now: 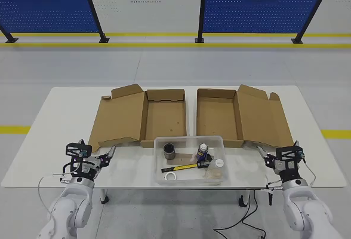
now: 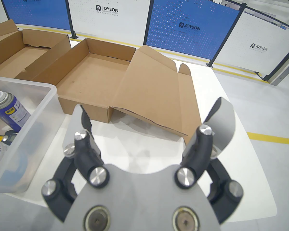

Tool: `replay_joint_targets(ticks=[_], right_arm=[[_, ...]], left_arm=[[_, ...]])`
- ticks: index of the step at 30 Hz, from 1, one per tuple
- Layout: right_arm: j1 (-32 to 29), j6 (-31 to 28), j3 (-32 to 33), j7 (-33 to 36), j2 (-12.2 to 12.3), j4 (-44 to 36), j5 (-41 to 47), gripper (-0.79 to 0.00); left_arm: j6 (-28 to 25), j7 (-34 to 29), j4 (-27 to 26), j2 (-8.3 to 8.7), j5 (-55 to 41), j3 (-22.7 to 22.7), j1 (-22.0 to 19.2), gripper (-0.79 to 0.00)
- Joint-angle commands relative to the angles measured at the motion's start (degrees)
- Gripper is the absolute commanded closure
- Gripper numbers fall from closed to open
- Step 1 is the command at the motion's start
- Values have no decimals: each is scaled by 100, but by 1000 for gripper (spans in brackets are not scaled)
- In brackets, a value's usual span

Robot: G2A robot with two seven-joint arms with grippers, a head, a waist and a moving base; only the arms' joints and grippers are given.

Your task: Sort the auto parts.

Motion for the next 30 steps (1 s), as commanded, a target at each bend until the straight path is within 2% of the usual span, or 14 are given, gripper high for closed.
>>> replay_joint_targets(ticks=[1,16,18,27,30], right_arm=[[0,0,0,0,0,0,0,-784],[0,0,0,0,0,0,0,-785],[0,0,0,0,0,0,0,-785],[0,0,0,0,0,0,0,-785],[0,0,0,0,0,0,0,-785]], left_arm=[[0,0,0,0,0,0,0,-784],[-24,-2,-4,-1,-27,7,-3,-785],[-260,-39,-70,-5,-253,19,-81,-785],[-1070,-197,-588,27,82,163,-462,-785],[-1556,-452,-709,20,-366,346,-711,-785]])
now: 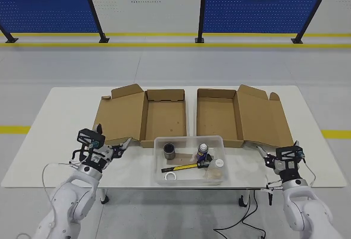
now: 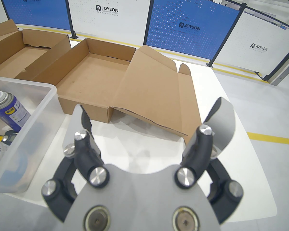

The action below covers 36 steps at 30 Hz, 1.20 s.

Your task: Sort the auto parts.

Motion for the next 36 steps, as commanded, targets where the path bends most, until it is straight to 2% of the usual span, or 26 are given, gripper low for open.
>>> replay_joint_targets(ticks=[1,9,20,29,36], right_arm=[[0,0,0,0,0,0,0,-785],[0,0,0,0,0,0,0,-785],[0,0,0,0,0,0,0,-785],[0,0,0,0,0,0,0,-785],[0,0,0,0,0,0,0,-785]], left_arm=[[-324,-204,-71,-4,-294,129,-214,-785],[-1108,-777,-88,-75,-832,1125,-1104,-785],[-1269,-1111,526,-255,-684,2615,-1792,-785],[-1345,-1327,1135,-429,-1124,3365,-2331,-785],[-1379,-1341,1593,-533,-946,3763,-2689,-785]])
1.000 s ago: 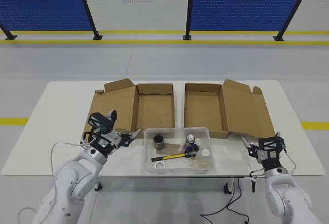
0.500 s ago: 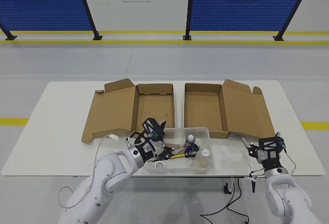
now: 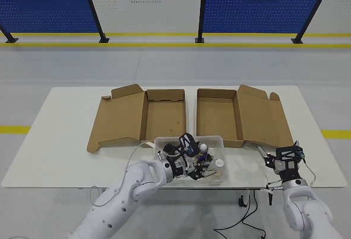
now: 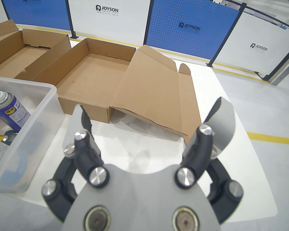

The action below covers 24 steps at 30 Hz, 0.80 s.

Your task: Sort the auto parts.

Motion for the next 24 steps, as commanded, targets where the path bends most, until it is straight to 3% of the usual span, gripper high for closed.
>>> replay_joint_targets(ticks=[1,8,24], right_arm=[[0,0,0,0,0,0,0,-785],[0,0,0,0,0,0,0,-785],[0,0,0,0,0,0,0,-785]], left_arm=[[57,72,133,-26,109,92,-54,-785],[-21,241,515,-71,125,202,-143,-785],[44,263,526,-64,151,161,-122,-785]])
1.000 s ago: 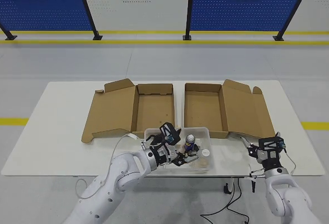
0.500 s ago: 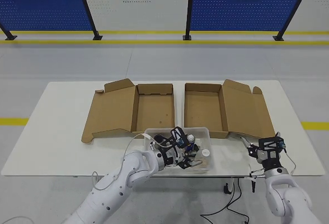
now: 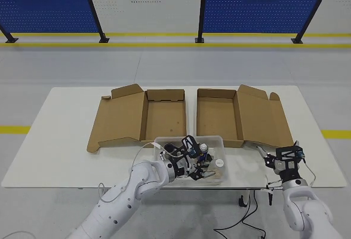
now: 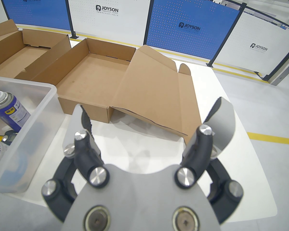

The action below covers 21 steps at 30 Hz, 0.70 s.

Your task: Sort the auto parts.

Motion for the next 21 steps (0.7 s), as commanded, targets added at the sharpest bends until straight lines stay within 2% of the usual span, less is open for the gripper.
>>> replay_joint_targets(ticks=[1,4,8,15,21], right_arm=[[0,0,0,0,0,0,0,-785],[0,0,0,0,0,0,0,-785],[0,0,0,0,0,0,0,-785],[0,0,0,0,0,0,0,-785],[0,0,0,0,0,0,0,-785]], left_arm=[[57,26,2,11,39,-54,35,-785],[-44,90,-44,7,-26,-61,23,-785],[-259,93,122,-65,-177,161,-156,-785],[-275,330,765,-307,-403,702,-619,-785],[-289,539,1290,-482,-555,971,-907,-785]])
